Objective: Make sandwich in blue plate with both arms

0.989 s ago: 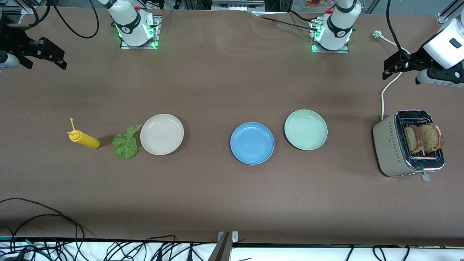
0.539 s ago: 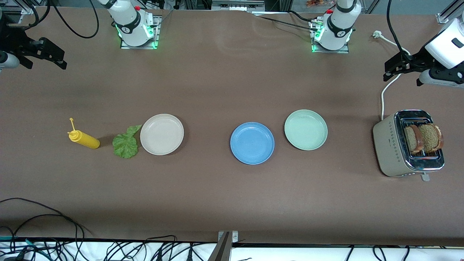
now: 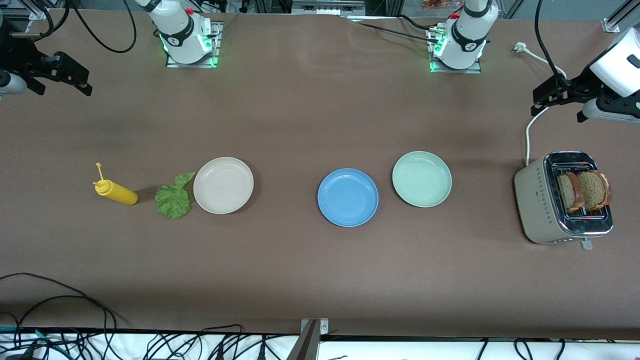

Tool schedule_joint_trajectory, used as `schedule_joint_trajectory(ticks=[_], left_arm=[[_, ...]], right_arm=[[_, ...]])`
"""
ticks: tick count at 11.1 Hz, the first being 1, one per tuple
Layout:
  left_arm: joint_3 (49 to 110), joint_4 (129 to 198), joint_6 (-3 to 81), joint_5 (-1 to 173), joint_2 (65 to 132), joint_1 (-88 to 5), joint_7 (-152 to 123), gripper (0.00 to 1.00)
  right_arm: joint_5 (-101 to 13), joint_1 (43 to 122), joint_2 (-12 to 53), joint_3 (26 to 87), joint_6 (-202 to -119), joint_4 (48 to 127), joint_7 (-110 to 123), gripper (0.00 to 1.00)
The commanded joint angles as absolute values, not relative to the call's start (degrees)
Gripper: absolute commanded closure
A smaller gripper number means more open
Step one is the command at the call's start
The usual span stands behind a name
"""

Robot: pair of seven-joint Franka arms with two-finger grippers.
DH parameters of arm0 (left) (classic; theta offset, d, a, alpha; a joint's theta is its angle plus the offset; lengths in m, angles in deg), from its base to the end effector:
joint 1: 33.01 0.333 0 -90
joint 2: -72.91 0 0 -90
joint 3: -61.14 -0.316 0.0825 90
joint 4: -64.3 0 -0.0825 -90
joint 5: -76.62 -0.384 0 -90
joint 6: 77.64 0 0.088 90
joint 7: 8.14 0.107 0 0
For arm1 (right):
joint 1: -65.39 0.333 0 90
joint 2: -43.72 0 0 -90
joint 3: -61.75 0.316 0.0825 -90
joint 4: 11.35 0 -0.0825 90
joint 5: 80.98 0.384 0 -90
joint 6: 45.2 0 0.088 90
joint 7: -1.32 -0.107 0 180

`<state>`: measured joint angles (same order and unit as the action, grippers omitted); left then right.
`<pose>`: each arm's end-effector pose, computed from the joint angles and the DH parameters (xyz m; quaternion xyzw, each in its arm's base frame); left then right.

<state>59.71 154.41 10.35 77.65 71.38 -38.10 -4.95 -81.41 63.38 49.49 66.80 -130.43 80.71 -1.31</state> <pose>0.5415 -0.0364 0.6352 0.9981 -0.0600 -0.0052 0.0093 0.5135 0.0290 0.6541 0.9999 0.0030 -0.0090 0.0086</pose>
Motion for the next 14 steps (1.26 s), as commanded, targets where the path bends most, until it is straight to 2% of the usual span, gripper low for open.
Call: schedule_joint_trajectory(ticks=[1,14], left_arm=[[59.9,154.2,11.5,77.1,71.6,-37.9,-3.9,0.0],[59.8,154.2,11.0,77.0,71.7,-38.6,-4.5,0.0]], right_arm=[[-81.1,63.5,49.0,66.7,-129.1,79.1,-2.1,0.0],[-81.1,63.5,49.0,66.7,-129.1,79.1,-2.1,0.0]])
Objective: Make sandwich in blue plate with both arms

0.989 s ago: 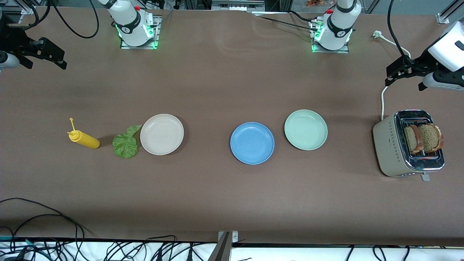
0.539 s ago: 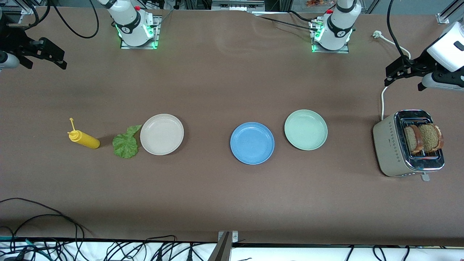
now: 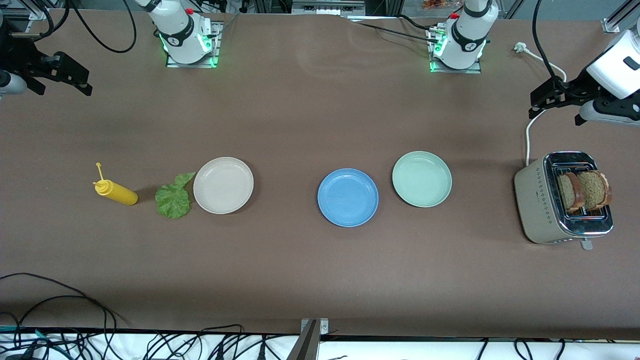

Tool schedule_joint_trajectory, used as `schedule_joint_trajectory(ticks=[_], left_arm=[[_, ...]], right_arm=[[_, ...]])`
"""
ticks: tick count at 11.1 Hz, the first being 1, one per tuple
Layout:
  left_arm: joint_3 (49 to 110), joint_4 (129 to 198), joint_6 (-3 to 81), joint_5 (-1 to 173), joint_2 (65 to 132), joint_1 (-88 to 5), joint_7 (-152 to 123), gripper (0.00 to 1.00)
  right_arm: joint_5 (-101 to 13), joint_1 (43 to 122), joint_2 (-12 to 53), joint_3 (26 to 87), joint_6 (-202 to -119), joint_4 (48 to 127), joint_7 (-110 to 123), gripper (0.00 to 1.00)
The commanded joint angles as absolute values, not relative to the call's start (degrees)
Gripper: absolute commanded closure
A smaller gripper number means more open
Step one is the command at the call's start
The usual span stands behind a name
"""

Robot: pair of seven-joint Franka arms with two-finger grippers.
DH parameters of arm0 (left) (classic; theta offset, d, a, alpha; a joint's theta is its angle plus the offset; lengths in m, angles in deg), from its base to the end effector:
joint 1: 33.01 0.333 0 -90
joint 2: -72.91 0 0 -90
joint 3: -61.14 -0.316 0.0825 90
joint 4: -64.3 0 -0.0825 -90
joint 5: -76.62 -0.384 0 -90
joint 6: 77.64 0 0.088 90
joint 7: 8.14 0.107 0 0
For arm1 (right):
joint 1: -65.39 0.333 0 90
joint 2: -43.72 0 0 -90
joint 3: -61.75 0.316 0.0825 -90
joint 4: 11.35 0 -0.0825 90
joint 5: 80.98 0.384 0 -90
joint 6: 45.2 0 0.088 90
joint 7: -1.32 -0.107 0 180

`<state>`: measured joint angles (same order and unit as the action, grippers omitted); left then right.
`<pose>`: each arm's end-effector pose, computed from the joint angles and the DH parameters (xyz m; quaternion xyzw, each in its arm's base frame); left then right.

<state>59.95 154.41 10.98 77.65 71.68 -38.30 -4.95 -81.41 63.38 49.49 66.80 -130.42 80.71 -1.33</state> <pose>0.5440 -0.0408 0.6333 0.9979 -0.0638 -0.0023 0.0092 0.5135 0.0290 0.6540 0.9999 0.0029 -0.0091 0.0086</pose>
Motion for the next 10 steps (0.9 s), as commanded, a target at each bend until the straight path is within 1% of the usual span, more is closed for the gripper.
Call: schedule_joint_trajectory(ticks=[1,6,7,9,10], left_arm=[[59.7,154.2,11.0,77.0,71.7,-38.6,-4.4,0.0],[59.1,154.1,11.6,76.5,72.9,-38.2,-4.0,0.0],[58.0,154.1,11.7,76.3,74.0,-38.2,-4.3,0.0],[54.5,154.1,15.4,76.5,75.6,-38.2,-3.9,0.0],[53.8,154.1,15.8,76.4,76.6,-38.2,-3.8,0.0]], right_arm=[[-81.1,63.5,49.0,66.7,-129.1,79.1,-2.1,0.0],[-81.1,63.5,49.0,66.7,-129.1,79.1,-2.1,0.0],[-81.1,63.5,49.0,66.8,-129.1,79.1,-2.1,0.0],[-81.1,63.5,49.0,66.8,-129.1,79.1,-2.1,0.0],[-81.1,63.5,49.0,66.7,-129.1,79.1,-2.1,0.0]])
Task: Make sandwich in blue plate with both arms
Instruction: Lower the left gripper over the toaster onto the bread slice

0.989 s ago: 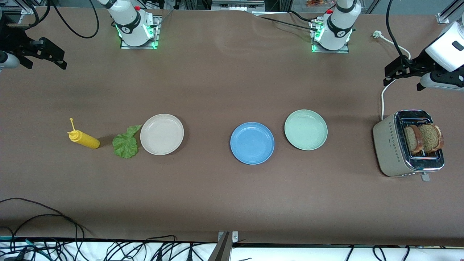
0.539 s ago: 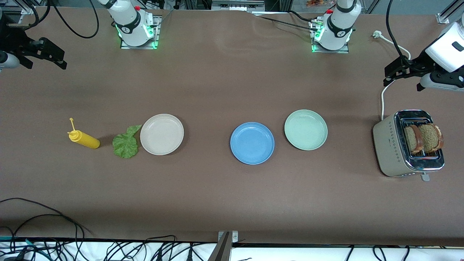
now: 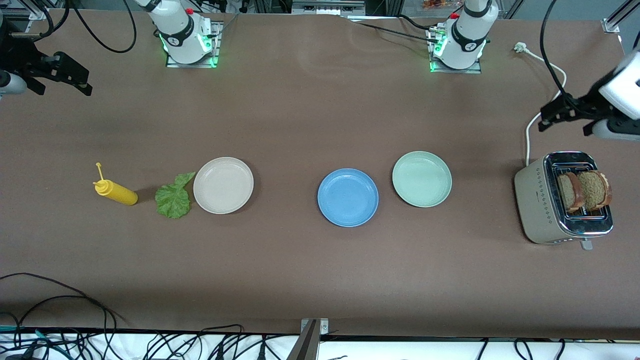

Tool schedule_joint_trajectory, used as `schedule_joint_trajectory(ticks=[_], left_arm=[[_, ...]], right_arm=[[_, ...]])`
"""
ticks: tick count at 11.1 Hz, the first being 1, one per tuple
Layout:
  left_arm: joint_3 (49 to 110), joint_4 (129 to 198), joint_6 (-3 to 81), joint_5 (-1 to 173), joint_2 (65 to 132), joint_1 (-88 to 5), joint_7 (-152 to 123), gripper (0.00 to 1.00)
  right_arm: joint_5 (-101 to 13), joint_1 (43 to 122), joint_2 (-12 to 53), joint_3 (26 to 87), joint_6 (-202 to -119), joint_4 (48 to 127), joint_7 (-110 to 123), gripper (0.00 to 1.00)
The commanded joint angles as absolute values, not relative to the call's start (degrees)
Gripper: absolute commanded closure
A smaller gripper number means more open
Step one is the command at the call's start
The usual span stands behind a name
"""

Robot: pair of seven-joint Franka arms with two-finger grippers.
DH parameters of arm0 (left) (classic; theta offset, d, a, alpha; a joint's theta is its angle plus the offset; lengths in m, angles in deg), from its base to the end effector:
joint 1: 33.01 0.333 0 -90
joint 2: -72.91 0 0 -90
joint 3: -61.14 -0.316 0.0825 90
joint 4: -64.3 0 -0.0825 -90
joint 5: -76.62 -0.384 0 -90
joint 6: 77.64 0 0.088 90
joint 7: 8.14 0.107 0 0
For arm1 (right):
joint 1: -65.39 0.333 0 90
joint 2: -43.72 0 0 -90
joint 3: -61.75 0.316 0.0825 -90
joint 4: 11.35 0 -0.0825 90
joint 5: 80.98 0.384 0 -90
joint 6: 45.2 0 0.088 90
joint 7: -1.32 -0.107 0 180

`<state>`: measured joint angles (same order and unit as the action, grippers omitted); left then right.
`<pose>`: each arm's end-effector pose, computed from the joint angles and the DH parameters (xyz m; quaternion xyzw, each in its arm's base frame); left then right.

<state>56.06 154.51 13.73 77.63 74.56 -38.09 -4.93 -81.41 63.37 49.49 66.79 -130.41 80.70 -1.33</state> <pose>0.5651 -0.0026 0.6088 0.9996 -0.0278 -0.0040 0.0077 0.5135 0.0288 0.6541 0.9999 0.0027 -0.0091 0.0086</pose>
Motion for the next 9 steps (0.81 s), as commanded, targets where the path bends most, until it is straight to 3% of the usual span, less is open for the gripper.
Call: schedule_joint_trajectory(ticks=[1,9], left_arm=[[53.7,154.1,16.1,76.3,77.6,-38.1,-3.8,0.0],[46.2,154.7,23.1,75.6,86.7,-37.9,1.2,0.0]], right_arm=[[-81.1,63.5,49.0,66.7,-129.1,79.1,-2.1,0.0],[-81.1,63.5,49.0,66.7,-129.1,79.1,-2.1,0.0]])
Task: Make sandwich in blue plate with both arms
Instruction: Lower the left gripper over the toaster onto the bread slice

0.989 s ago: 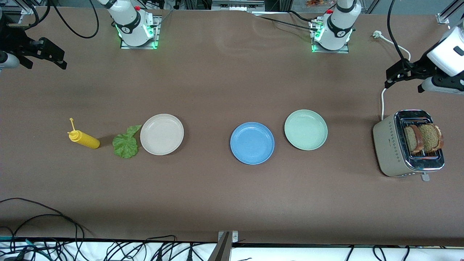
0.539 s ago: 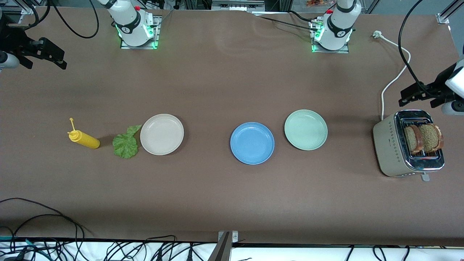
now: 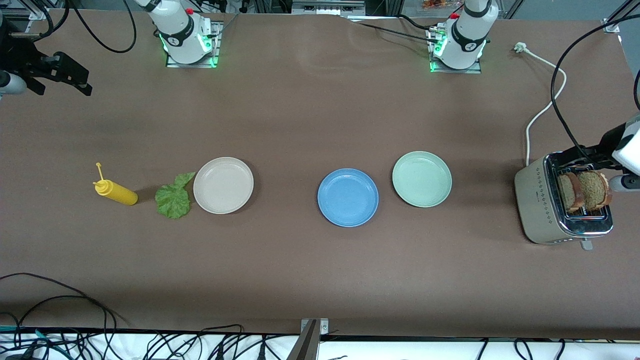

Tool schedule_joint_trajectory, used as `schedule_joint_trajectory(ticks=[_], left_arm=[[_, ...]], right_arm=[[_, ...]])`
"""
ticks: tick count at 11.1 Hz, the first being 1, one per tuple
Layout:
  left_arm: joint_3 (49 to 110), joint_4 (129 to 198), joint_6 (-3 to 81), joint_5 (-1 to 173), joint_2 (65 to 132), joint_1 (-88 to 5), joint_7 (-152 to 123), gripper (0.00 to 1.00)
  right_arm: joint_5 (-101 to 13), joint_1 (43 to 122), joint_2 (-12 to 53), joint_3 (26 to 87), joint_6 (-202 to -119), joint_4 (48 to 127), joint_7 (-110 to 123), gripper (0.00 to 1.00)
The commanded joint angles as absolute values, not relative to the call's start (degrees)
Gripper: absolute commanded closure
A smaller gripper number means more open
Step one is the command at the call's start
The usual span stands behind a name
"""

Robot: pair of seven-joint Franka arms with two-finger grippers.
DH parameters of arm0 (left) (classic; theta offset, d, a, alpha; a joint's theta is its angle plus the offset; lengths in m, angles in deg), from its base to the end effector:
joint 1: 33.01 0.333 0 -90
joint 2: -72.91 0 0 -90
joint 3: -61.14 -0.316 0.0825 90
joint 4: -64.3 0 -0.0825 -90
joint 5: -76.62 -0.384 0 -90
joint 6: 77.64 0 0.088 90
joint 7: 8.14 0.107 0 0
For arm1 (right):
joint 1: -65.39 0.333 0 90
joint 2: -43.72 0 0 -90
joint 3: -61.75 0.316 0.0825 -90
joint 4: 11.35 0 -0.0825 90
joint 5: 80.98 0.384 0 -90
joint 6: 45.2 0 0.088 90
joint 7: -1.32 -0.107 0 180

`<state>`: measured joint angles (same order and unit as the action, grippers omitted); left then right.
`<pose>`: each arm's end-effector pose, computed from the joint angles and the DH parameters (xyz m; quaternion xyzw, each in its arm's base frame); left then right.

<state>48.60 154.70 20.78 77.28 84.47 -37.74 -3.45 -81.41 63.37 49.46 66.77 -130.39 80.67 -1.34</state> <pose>0.6131 0.0722 0.5176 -0.9991 -0.0267 0.0301 0.0129 0.5136 0.0286 0.6541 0.9999 0.0024 -0.0093 0.0086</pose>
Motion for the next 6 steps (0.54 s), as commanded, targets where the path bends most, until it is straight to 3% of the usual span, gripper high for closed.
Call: schedule_joint_trajectory(ticks=[1,6], left_arm=[[44.9,154.7,24.0,75.7,87.8,-37.9,1.6,0.0],[44.4,154.6,30.3,76.3,93.5,-35.5,3.8,0.02]], right_arm=[[-81.1,63.5,49.0,66.7,-129.1,79.1,-2.1,0.0],[-81.1,63.5,49.0,66.7,-129.1,79.2,-2.1,0.0]])
